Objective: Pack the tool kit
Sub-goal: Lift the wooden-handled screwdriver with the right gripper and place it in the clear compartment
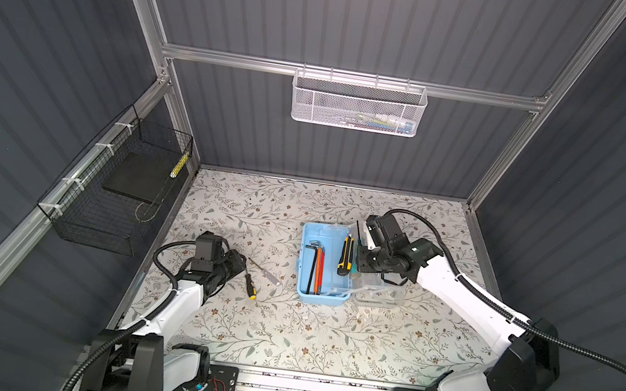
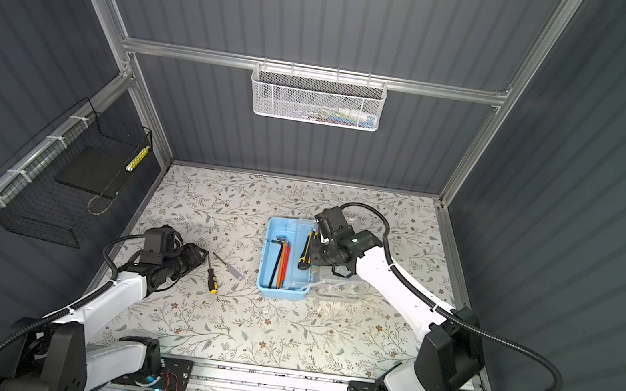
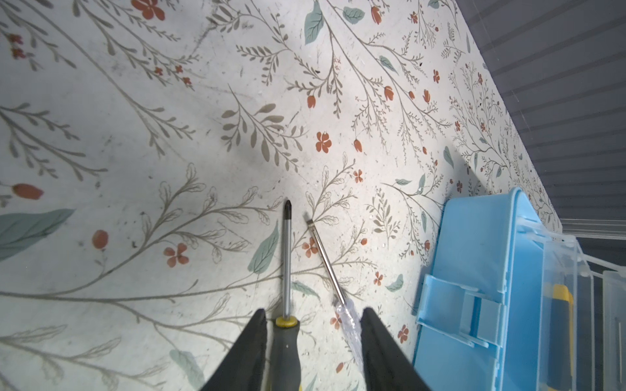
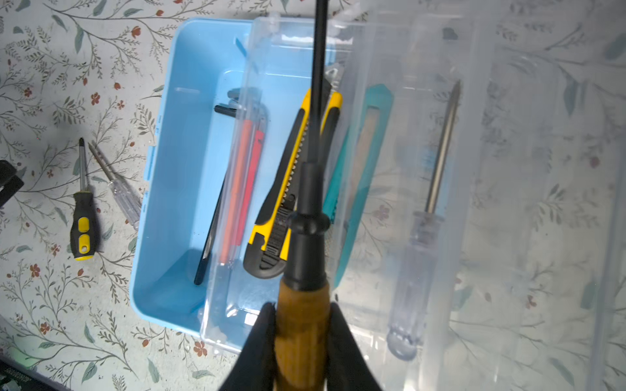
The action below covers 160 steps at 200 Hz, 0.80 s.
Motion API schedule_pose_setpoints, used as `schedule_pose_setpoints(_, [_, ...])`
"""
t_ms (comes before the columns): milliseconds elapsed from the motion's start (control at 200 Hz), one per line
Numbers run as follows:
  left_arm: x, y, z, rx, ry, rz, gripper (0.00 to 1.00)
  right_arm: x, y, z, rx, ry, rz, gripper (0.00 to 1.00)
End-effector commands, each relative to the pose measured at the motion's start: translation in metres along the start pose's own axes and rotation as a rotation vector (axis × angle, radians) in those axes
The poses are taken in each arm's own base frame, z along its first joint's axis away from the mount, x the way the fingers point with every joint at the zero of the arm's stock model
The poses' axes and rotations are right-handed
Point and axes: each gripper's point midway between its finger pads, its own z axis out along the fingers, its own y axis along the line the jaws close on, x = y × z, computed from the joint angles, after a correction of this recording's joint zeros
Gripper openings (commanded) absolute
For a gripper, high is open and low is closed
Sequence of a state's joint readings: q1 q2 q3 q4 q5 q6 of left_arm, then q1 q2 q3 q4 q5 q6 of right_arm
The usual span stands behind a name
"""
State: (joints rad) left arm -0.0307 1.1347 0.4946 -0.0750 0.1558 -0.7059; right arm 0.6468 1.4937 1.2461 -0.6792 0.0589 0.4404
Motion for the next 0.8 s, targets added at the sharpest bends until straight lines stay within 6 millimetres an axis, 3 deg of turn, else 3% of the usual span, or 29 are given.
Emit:
schedule_pose_setpoints(0, [-0.008,-0.010,-0.003,0.034,-0.011,0.025,0.47,-0.003,-0.008,-0.004,0.020,-0.038,0.047,0.20])
schedule_pose_setpoints(235, [-0.005,-0.007,-0.007,0.026,-0.013,0.029,0.47,0.002,-0.025,-0.003,0.045,-0.038,0.077,0.21])
schedule_pose_setpoints(425, [-0.004,-0.004,-0.004,0.017,-0.011,0.027,0.47,0.003,-0.027,0.006,0.052,-0.017,0.072,0.26])
schedule_pose_setpoints(795, [-0.005,-0.025,-0.007,0.113,0.005,0.049,0.47,0.004,-0.034,0.017,0.090,0.014,0.052,0.42])
